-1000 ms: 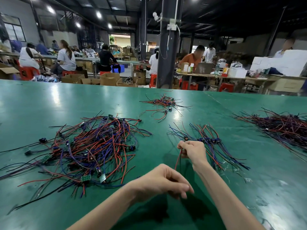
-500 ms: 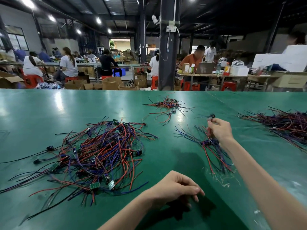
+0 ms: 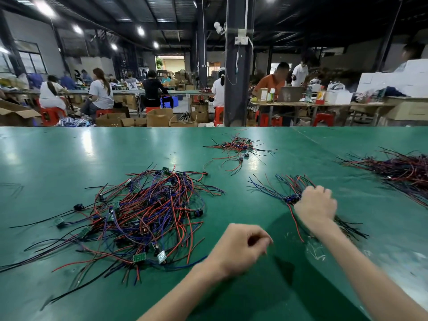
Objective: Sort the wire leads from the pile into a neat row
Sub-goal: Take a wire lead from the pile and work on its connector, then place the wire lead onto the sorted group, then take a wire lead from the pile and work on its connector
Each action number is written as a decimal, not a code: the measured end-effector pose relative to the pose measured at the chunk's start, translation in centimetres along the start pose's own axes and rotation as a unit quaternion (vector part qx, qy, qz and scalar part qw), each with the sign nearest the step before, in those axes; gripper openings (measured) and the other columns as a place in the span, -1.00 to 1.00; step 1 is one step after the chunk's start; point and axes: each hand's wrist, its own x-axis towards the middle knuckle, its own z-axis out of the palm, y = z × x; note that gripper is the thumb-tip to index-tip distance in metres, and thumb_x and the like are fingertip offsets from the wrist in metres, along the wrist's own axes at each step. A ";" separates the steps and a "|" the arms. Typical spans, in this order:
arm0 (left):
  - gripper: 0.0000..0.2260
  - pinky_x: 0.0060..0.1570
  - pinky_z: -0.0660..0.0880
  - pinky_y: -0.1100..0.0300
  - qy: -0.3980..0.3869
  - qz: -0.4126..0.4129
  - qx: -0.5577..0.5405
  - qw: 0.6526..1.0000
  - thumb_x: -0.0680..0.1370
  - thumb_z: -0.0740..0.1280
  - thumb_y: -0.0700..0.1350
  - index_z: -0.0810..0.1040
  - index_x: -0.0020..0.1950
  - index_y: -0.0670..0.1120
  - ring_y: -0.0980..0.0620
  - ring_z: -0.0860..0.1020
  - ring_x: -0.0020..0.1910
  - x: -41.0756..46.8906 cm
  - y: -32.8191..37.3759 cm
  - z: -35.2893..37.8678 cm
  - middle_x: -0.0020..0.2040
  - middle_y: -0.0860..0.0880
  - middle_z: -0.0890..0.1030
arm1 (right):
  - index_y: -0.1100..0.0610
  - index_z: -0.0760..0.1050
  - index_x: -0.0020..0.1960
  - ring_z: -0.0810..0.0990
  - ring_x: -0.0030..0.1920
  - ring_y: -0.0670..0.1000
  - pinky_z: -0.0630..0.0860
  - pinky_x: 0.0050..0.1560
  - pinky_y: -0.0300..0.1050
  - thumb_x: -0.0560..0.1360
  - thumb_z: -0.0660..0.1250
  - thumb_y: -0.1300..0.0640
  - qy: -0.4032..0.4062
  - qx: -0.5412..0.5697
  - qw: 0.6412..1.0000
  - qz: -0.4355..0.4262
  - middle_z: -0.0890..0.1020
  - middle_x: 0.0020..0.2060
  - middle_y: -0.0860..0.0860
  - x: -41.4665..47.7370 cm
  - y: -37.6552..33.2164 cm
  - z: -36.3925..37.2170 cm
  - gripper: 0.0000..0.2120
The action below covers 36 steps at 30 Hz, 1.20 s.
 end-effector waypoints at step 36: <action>-0.73 -0.15 0.52 0.42 0.419 -0.021 -0.034 0.907 0.57 0.23 -0.35 0.57 0.17 -0.09 0.27 0.59 -0.21 5.4 -1.8 -11.4 -0.02 -0.05 0.63 | 0.19 0.62 -0.14 0.55 -0.25 0.10 0.47 -0.16 -0.01 0.52 0.35 0.19 0.120 0.337 0.889 -0.288 0.63 -0.32 0.03 -6.4 -4.1 2.3 -0.89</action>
